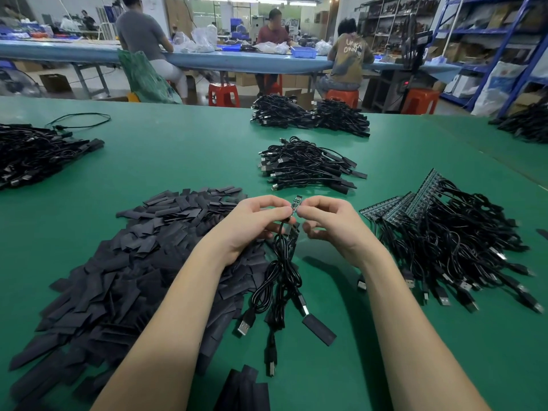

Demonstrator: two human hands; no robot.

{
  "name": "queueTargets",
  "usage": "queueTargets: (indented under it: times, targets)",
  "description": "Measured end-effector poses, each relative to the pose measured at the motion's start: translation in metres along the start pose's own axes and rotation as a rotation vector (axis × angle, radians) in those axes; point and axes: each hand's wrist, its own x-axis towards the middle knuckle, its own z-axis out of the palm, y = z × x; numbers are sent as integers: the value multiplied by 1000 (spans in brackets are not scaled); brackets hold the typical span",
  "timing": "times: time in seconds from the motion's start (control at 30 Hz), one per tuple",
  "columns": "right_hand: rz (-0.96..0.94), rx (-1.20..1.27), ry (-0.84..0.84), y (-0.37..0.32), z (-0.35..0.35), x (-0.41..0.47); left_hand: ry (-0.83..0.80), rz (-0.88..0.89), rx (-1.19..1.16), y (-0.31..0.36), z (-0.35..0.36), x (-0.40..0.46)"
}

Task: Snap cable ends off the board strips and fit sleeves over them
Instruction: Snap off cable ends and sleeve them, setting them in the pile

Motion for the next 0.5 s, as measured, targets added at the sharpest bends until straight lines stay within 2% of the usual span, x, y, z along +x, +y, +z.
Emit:
queueTargets:
  times: [0.23, 0.5]
  targets:
    - [-6, 186, 56, 0, -2, 2, -4, 0, 0, 0, 4, 0]
    - [60, 348, -42, -2, -4, -1, -7, -4, 2, 0, 4, 0]
